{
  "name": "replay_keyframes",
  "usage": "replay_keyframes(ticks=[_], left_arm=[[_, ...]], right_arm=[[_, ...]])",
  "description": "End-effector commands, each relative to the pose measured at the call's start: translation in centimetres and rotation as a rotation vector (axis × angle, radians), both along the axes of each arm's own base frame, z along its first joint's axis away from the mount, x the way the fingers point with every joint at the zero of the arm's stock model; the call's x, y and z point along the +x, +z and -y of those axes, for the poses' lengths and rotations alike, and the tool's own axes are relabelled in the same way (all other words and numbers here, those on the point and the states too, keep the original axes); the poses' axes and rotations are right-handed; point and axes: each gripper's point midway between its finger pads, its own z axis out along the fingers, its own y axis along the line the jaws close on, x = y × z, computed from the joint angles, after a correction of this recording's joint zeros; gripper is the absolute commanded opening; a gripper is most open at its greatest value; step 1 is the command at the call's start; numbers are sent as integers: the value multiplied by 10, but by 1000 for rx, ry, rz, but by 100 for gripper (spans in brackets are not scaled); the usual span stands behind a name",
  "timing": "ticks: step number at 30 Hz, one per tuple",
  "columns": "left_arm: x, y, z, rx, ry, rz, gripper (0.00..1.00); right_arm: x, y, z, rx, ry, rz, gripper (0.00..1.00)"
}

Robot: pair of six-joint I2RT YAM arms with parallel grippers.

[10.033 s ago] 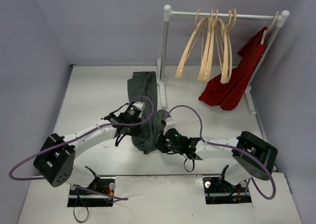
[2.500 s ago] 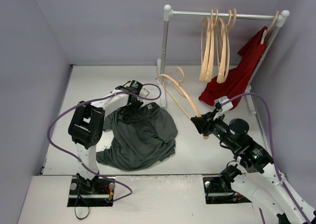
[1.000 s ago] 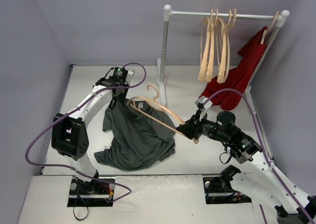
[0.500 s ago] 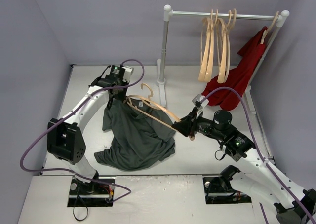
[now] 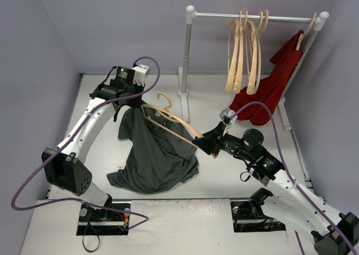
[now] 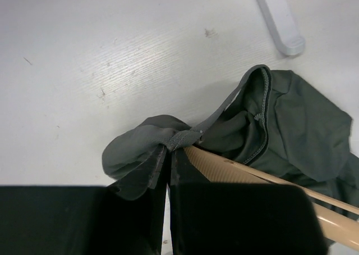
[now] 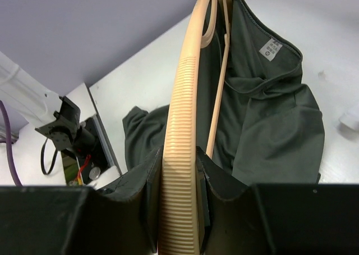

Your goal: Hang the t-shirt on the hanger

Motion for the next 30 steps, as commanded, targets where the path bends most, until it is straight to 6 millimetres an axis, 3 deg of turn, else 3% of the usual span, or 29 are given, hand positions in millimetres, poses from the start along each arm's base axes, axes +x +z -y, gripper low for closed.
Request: replay_keyframes(ticks=[1, 7, 8, 9, 10, 13, 15, 16, 17, 19, 23, 30], left_arm=[[-8, 85, 1, -65, -47, 179, 0], [-26, 158, 13, -123, -123, 283, 0], [-30, 179, 16, -139, -134, 329, 0], [-31, 182, 16, -142, -137, 333, 0], [-37, 201, 19, -155, -150, 366, 0], [-49, 233, 24, -156, -183, 440, 0], [-54, 247, 24, -147, -185, 481, 0], [-56, 253, 23, -145, -177, 497, 0], [-58, 261, 18, -140, -152, 520, 0], [-61, 267, 11, -137, -116, 537, 0], [-63, 256, 13, -129, -111, 508, 0], [-78, 242, 52, -127, -236, 473, 0]], right_arm=[[-4, 80, -5, 179, 35, 237, 0], [2, 120, -5, 251, 12, 333, 0], [2, 131, -5, 266, 15, 357, 0], [1, 135, -5, 273, 15, 368, 0], [4, 146, -7, 280, 15, 396, 0], [12, 172, -10, 282, 5, 468, 0], [10, 203, -9, 310, 3, 530, 0], [12, 202, -10, 304, 3, 529, 0], [11, 219, -10, 317, 7, 565, 0], [7, 235, -7, 333, 7, 606, 0], [12, 221, -5, 347, -24, 596, 0], [19, 181, -20, 368, 25, 526, 0]])
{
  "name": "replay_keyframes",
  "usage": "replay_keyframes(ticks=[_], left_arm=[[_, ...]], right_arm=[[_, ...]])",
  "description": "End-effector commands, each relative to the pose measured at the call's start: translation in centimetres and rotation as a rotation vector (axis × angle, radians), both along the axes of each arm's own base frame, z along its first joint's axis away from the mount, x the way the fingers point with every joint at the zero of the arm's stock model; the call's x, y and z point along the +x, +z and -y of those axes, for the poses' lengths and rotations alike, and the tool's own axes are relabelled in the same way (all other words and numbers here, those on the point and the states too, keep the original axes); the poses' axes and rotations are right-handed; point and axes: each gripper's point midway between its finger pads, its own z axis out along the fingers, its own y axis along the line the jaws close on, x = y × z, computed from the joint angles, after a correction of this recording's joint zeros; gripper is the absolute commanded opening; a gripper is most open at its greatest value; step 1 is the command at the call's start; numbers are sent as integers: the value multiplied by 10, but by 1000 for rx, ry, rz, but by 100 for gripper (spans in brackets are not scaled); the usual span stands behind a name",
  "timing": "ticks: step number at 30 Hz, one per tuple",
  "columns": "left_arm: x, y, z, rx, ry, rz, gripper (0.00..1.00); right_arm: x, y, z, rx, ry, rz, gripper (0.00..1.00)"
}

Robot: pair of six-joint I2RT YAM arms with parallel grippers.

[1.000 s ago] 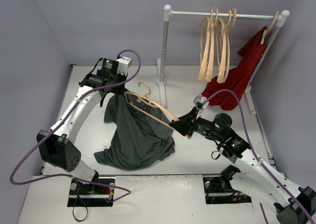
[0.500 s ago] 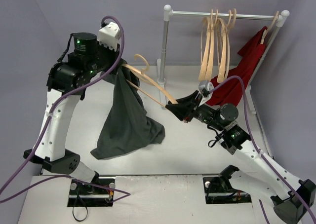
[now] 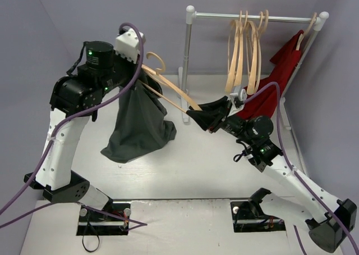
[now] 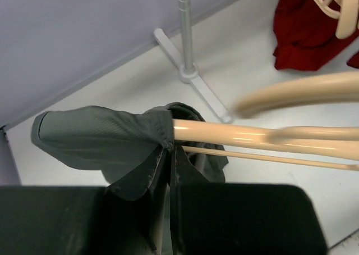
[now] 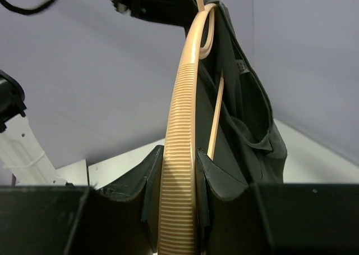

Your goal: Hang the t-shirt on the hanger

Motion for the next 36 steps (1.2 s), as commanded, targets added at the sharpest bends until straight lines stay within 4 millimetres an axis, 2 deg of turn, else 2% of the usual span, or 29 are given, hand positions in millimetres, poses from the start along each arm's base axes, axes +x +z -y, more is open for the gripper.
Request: replay_keyframes(ticks=[1, 4, 11, 12, 13, 15, 17, 18, 22, 24, 26, 28, 33, 36], left_arm=[[-12, 12, 17, -7, -59, 45, 0], [-15, 9, 19, -8, -65, 36, 0], [-17, -1, 14, 27, -63, 30, 1], [-17, -3, 13, 45, -64, 32, 11], [-17, -4, 11, 55, -66, 34, 28], [-19, -7, 9, 78, -76, 41, 45], [-23, -3, 4, 90, -72, 59, 59], [-23, 0, -1, 99, -58, 75, 61], [-30, 20, -22, 132, -20, 158, 64], [-29, 23, -32, 179, -12, 193, 64], [-23, 17, -41, 226, -22, 203, 63], [-23, 13, -37, 229, -125, 212, 63], [-15, 3, -48, 247, -280, 234, 63], [-16, 0, -44, 261, -404, 273, 63]], right_arm=[[-7, 30, 1, 117, 23, 135, 0], [-1, 25, 0, 114, 6, 133, 0], [6, 30, 2, 139, -6, 149, 0], [8, 31, 2, 140, -6, 150, 0], [8, 32, 3, 141, -4, 153, 0], [10, 33, 4, 141, -6, 156, 0], [12, 31, 5, 134, -5, 155, 0], [14, 30, 6, 130, -8, 154, 0], [17, 23, 8, 108, 9, 148, 0], [19, 18, 8, 91, 21, 142, 0], [17, 12, 7, 68, 50, 142, 0], [14, 6, 5, 48, 83, 137, 0], [8, -6, 2, 2, 155, 132, 0], [4, -11, 0, -19, 197, 129, 0]])
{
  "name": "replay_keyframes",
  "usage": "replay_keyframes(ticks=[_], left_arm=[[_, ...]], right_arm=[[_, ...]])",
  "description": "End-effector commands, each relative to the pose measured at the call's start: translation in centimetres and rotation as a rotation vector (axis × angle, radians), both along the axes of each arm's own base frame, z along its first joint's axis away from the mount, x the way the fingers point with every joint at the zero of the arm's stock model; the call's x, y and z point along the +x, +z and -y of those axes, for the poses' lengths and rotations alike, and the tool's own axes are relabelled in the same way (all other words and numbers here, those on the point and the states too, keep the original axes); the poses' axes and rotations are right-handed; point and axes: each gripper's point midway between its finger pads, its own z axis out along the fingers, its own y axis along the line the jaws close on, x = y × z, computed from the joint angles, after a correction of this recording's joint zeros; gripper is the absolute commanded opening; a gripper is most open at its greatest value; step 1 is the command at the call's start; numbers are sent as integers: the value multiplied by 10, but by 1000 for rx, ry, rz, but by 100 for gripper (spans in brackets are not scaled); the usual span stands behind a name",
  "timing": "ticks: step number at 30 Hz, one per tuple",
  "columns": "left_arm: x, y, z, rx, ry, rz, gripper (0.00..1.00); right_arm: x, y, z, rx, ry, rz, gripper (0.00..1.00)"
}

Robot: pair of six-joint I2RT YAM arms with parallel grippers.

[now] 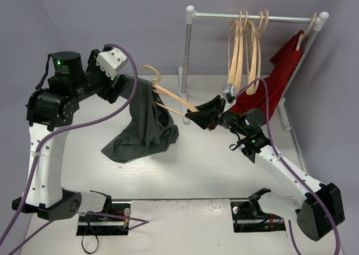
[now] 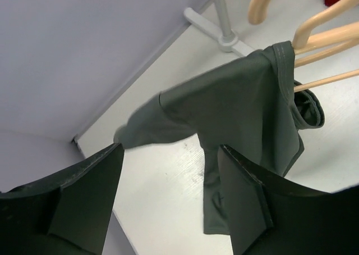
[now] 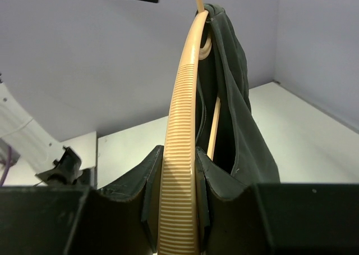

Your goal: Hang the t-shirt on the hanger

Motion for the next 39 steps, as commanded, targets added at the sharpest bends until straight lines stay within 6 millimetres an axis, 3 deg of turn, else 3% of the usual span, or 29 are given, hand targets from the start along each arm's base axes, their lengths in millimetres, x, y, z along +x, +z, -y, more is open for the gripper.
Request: replay_keyframes(ticks=[1, 6, 12, 15, 23, 29, 39], left_arm=[[-3, 13, 28, 11, -332, 119, 63], [1, -2, 23, -79, -466, 74, 63], [-6, -30, 35, -141, -604, 14, 60], [-6, -42, 36, -148, -614, -11, 60], [-9, -51, 40, -174, -649, -32, 60], [-11, -75, 43, -200, -667, -96, 55], [-20, -98, 48, -193, -670, -151, 51]], right_arm=[[-23, 37, 1, 51, 99, 176, 0], [-26, 33, 1, 27, 139, 182, 0], [-29, 28, 2, 6, 166, 182, 0], [-30, 22, 0, -12, 194, 173, 0], [-31, 17, -2, -27, 219, 173, 0], [-32, 19, -4, -35, 244, 175, 0], [-33, 22, -6, -43, 267, 187, 0]])
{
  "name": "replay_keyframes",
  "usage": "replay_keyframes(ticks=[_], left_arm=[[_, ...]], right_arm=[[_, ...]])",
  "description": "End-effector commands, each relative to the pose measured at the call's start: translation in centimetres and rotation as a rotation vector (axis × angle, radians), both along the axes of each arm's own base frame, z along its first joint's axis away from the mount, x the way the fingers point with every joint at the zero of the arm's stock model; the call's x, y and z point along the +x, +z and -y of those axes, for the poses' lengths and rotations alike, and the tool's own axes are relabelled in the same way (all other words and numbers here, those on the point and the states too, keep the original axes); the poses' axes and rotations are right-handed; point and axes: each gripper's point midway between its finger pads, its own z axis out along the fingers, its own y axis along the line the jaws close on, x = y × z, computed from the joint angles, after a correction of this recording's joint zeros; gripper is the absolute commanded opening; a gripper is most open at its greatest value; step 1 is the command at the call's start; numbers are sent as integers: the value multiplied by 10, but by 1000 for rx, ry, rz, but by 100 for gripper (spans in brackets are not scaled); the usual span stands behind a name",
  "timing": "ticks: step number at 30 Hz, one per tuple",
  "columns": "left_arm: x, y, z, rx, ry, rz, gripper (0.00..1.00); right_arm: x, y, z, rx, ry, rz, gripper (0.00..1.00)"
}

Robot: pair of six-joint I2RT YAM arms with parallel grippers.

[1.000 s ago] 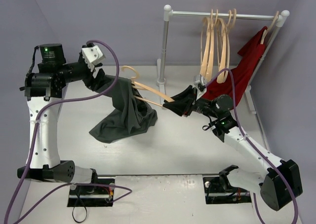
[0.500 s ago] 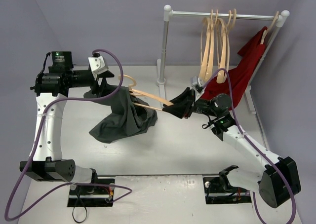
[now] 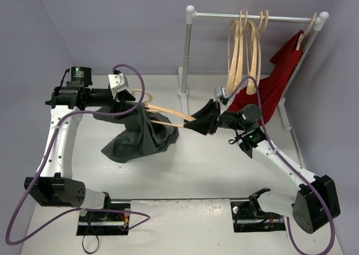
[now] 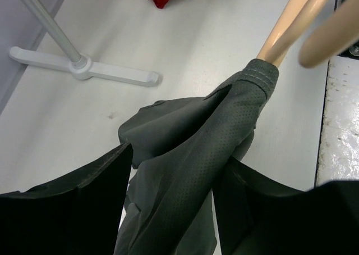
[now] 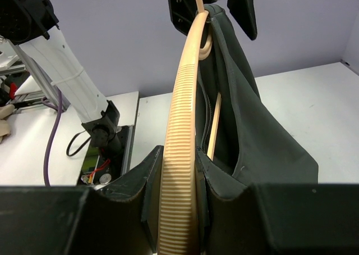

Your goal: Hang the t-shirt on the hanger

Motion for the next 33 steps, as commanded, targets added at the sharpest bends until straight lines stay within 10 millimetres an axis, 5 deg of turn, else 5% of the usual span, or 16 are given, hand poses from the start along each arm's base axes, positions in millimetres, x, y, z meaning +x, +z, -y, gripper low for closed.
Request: replay_keyframes(ticks=[1, 5, 10, 15, 18, 21, 24, 29, 33], left_arm=[[-11, 19, 8, -22, -55, 99, 50], [-14, 16, 12, -30, -71, 91, 40], [-17, 14, 13, -33, -88, 102, 1], [-23, 19, 13, -34, -100, 135, 0], [-26, 19, 13, -34, -102, 141, 0], [-25, 18, 11, -22, -88, 138, 0], [-22, 13, 6, 13, -58, 133, 0], [-19, 9, 1, 48, -22, 127, 0], [-13, 11, -5, 79, 35, 111, 0]], right_arm=[[-5, 48, 2, 80, 18, 185, 0], [-4, 46, 1, 76, 22, 181, 0], [1, 42, 1, 69, 11, 176, 0], [10, 36, 0, 56, -8, 150, 0], [18, 30, -1, 44, -24, 127, 13], [32, 18, 1, 8, -67, 72, 55], [56, 15, 16, -17, -173, 25, 81], [88, 30, 58, -10, -420, -25, 100], [103, 38, 87, 17, -639, -69, 99]])
